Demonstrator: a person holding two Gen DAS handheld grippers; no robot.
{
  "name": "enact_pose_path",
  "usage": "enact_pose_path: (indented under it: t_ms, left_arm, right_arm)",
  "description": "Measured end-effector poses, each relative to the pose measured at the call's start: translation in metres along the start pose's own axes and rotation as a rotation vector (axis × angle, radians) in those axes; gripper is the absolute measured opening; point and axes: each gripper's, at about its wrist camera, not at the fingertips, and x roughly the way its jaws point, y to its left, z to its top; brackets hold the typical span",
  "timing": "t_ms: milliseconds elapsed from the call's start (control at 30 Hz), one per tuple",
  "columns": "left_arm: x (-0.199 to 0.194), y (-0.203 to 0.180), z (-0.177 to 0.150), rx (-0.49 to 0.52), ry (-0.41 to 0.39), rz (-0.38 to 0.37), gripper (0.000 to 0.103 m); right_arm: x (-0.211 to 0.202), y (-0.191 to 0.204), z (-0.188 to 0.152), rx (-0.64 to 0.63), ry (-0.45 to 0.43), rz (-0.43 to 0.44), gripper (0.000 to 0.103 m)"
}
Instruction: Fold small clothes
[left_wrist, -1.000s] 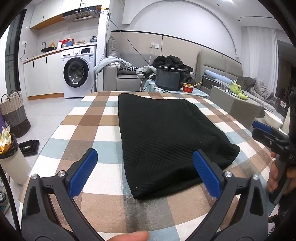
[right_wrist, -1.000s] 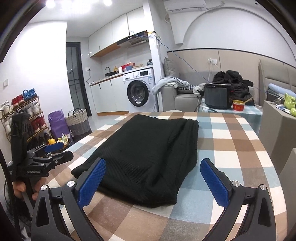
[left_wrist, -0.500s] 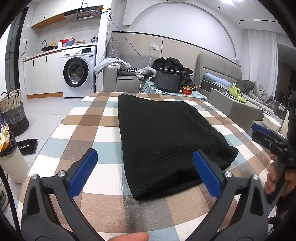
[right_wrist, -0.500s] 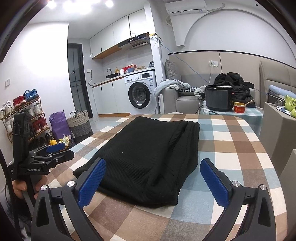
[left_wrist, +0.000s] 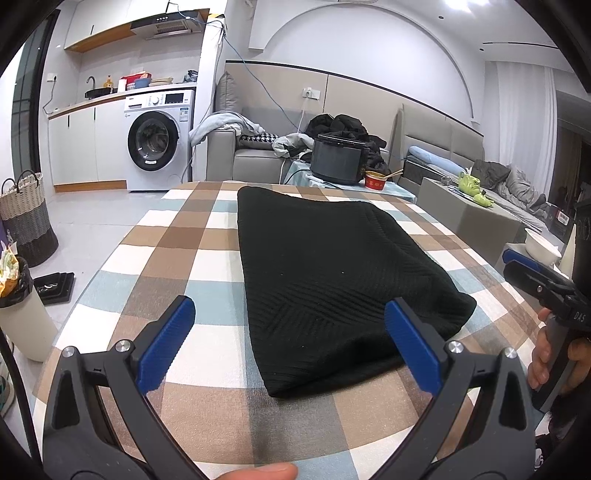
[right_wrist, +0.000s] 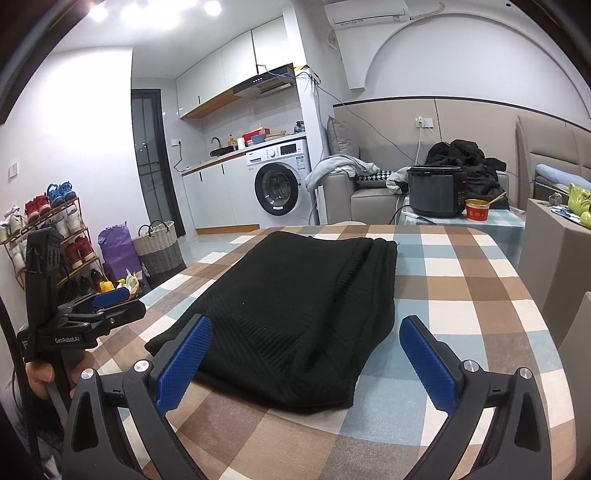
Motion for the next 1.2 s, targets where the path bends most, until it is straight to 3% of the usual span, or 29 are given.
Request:
enact_pose_path:
  t_ms: [1200]
  left_arm:
    - [-0.0003, 0.0020, -0.0004, -0.005, 0.000, -0.002, 0.102]
  right_arm:
    - [0.0005, 0.0038, 0.0001, -0.002, -0.002, -0.003, 0.103]
